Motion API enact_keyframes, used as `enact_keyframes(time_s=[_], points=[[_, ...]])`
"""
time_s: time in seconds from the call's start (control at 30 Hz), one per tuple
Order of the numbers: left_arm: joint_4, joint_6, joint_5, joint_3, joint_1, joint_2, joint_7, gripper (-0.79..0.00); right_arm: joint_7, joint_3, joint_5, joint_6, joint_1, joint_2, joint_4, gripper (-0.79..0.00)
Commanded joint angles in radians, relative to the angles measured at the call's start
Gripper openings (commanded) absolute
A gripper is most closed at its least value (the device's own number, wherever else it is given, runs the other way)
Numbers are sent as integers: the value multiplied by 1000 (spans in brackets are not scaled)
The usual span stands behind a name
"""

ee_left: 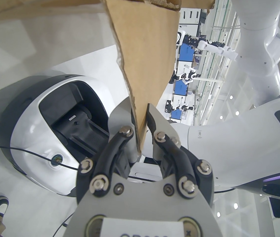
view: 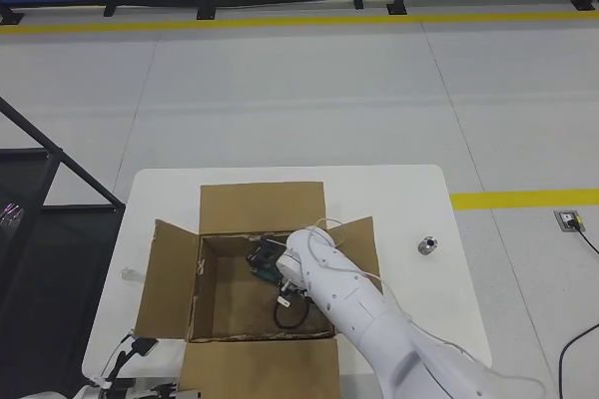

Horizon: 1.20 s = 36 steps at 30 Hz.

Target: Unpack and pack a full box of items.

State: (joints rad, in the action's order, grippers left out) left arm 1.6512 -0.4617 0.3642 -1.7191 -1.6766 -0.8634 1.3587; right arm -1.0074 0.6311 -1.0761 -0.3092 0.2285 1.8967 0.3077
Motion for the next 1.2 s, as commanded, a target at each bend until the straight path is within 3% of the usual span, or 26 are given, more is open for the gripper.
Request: enact_keyframes(time_s=[0.0,0.23,1.17], points=[[-1,-4,4,4,-2,8,-5,-785,5,-1,1,-9,-1,4,-11,-413],[-12,-18,25,24,2,32,-19,-785,16,-3,3,-25,-6,16,-46,-483],[-49,-64,76,90,30,96,-65,-785,19,-20,-39,-54,-8,46,-43,-465]])
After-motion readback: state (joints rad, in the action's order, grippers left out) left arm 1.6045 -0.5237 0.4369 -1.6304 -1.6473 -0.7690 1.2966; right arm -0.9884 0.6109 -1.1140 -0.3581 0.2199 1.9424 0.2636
